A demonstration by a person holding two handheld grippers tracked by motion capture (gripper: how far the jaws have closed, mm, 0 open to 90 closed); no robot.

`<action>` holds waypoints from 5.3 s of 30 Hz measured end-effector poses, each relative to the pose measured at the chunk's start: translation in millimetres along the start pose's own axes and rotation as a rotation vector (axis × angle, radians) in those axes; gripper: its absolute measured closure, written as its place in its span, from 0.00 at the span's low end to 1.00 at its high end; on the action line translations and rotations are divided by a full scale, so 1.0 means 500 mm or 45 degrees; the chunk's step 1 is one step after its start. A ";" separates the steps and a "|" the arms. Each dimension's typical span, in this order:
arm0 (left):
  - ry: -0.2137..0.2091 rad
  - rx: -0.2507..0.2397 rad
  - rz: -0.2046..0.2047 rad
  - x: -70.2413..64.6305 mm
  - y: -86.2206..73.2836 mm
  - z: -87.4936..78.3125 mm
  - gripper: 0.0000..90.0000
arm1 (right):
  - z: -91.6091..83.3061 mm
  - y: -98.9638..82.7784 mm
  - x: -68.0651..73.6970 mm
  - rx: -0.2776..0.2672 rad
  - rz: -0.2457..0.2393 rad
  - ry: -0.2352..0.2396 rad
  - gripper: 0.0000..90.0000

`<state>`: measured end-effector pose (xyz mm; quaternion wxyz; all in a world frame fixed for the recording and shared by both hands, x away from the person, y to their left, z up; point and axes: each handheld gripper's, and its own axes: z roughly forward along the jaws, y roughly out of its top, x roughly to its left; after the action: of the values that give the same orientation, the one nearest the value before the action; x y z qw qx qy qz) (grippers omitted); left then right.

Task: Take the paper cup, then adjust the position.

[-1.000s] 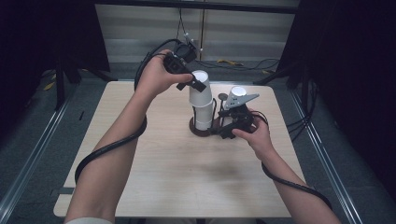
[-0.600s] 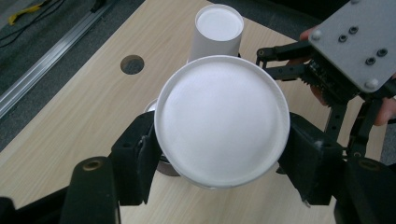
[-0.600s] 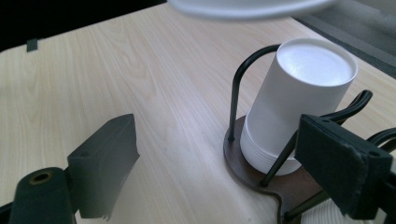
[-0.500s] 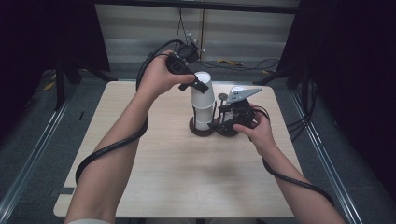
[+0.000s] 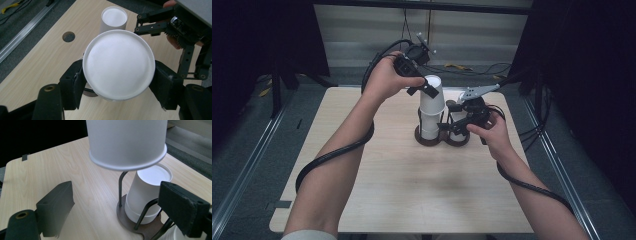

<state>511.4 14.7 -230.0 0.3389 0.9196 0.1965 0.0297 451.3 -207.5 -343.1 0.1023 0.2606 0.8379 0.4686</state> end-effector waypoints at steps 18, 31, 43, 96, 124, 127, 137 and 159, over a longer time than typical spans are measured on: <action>-0.029 -0.029 -0.020 0.006 0.002 0.013 0.37 | -0.016 0.016 -0.011 -0.121 0.035 0.040 0.14; -0.050 -0.029 -0.032 0.010 -0.001 0.021 0.37 | 0.000 0.025 -0.014 -0.154 0.041 0.042 0.13; -0.092 -0.042 -0.047 0.001 0.009 0.036 0.37 | 0.014 0.024 -0.019 -0.163 0.047 -0.004 0.13; -0.084 -0.075 0.051 0.008 -0.079 0.043 0.23 | -0.020 0.025 -0.054 0.079 0.036 -0.040 0.23; -0.092 -0.050 0.061 0.016 -0.118 0.063 0.23 | -0.021 0.059 -0.056 0.349 -0.086 -0.032 0.23; -0.095 -0.049 0.057 0.016 -0.122 0.065 0.23 | -0.021 0.062 -0.056 0.380 -0.098 -0.033 0.23; -0.095 -0.047 0.050 0.016 -0.129 0.066 0.23 | -0.021 0.076 -0.054 0.467 -0.157 -0.023 0.23; -0.112 -0.021 0.064 0.012 -0.138 0.076 0.23 | -0.026 0.102 -0.049 0.680 -0.263 -0.016 0.23</action>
<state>500.4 41.5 -303.4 0.3539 0.9218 0.1580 -0.0007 484.1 -208.5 -295.3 0.0822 0.1943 0.9532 0.2166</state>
